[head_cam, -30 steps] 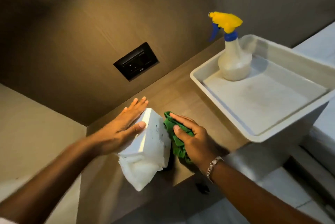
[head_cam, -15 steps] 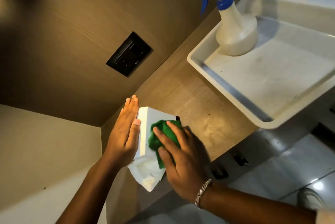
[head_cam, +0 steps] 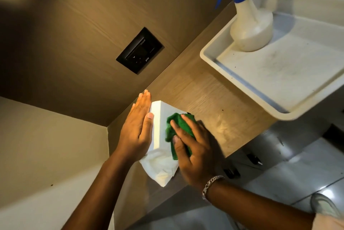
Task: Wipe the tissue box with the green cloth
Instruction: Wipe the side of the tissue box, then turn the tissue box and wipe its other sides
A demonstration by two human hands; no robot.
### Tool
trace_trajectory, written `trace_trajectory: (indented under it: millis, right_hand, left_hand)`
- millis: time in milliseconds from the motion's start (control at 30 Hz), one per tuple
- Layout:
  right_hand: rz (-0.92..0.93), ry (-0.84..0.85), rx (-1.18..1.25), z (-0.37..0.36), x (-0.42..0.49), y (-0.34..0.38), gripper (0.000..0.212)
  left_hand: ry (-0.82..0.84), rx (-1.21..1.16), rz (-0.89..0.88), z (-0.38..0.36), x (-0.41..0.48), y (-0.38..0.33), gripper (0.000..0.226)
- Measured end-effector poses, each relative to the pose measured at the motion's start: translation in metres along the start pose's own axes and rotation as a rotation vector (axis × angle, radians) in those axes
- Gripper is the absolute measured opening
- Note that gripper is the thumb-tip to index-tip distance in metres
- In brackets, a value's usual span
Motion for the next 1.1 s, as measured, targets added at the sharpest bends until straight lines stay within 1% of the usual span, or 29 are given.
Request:
trace_trajectory:
  millis: [67, 100, 167, 200, 300, 367, 433, 533, 667, 700, 733, 767, 833, 867, 900, 933, 967, 1033, 1100]
  right_hand:
    - [-0.096, -0.018, -0.047, -0.001, 0.012, 0.004, 0.033]
    - [-0.142, -0.029, -0.015, -0.002, 0.021, 0.006, 0.033]
    - [-0.228, -0.049, 0.181, -0.006, 0.041, 0.012, 0.032]
    - [-0.240, -0.050, 0.229, -0.008, 0.047, 0.015, 0.033]
    - [-0.112, -0.113, 0.130, -0.016, 0.035, 0.025, 0.036]
    - [-0.021, -0.168, 0.112, -0.021, 0.013, 0.028, 0.036]
    - [0.017, -0.183, 0.118, -0.023, -0.011, 0.027, 0.033]
    - [-0.013, -0.126, 0.140, -0.019, -0.041, 0.026, 0.033]
    - [-0.055, 0.023, 0.153, -0.007, -0.077, 0.037, 0.030]
    - [-0.053, 0.031, 0.180, -0.002, -0.082, 0.038, 0.029]
    - [-0.055, 0.026, 0.206, 0.004, -0.085, 0.038, 0.028]
    - [-0.060, 0.013, 0.229, 0.012, -0.087, 0.039, 0.027]
    - [-0.070, -0.029, 0.266, 0.030, -0.083, 0.039, 0.030]
    - [-0.075, -0.053, 0.280, 0.038, -0.080, 0.039, 0.031]
    - [-0.082, -0.070, 0.287, 0.045, -0.076, 0.038, 0.031]
    - [-0.091, -0.079, 0.294, 0.051, -0.072, 0.038, 0.030]
    - [-0.103, -0.084, 0.303, 0.054, -0.068, 0.039, 0.029]
    - [-0.128, -0.090, 0.324, 0.061, -0.061, 0.039, 0.029]
    - [-0.144, -0.083, 0.334, 0.067, -0.055, 0.039, 0.030]
  left_hand:
    - [-0.007, 0.018, 0.003, -0.001, 0.000, 0.001, 0.055]
    - [-0.011, 0.026, -0.001, -0.001, 0.000, 0.001, 0.055]
    - [-0.009, 0.034, -0.005, -0.002, 0.000, 0.003, 0.056]
    - [-0.003, 0.033, -0.003, -0.003, 0.001, 0.004, 0.056]
    - [-0.007, 0.025, -0.021, -0.004, 0.002, 0.007, 0.059]
    - [-0.023, 0.013, -0.030, -0.004, 0.004, 0.007, 0.060]
    - [-0.032, 0.007, -0.048, -0.005, 0.003, 0.008, 0.060]
    - [-0.051, -0.021, -0.065, -0.003, 0.004, 0.007, 0.061]
    - [-0.154, -0.158, -0.115, 0.003, -0.006, -0.002, 0.058]
    - [-0.140, -0.185, -0.139, 0.005, -0.006, -0.001, 0.058]
    - [-0.091, -0.213, -0.169, 0.009, -0.008, 0.001, 0.059]
    - [0.000, -0.235, -0.194, 0.013, -0.010, 0.004, 0.064]
    - [0.274, -0.235, -0.187, 0.024, -0.011, 0.014, 0.085]
    - [0.401, -0.183, -0.166, 0.029, -0.010, 0.018, 0.098]
    - [0.482, -0.109, -0.152, 0.033, -0.010, 0.019, 0.109]
    - [0.513, -0.033, -0.145, 0.035, -0.008, 0.019, 0.115]
    - [0.497, 0.040, -0.144, 0.037, -0.007, 0.017, 0.118]
    - [0.395, 0.162, -0.133, 0.037, -0.004, 0.008, 0.120]
    - [0.287, 0.241, -0.073, 0.034, -0.005, -0.003, 0.120]
Point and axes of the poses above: each hand's wrist, its own x-axis towards the middle knuckle, its own z-axis out of the back of the hand, y = z × x, the point moved 1 cm from there along x, towards the middle knuckle, and after that the axes turned 12 degrees about y, right-handed, at the moved point
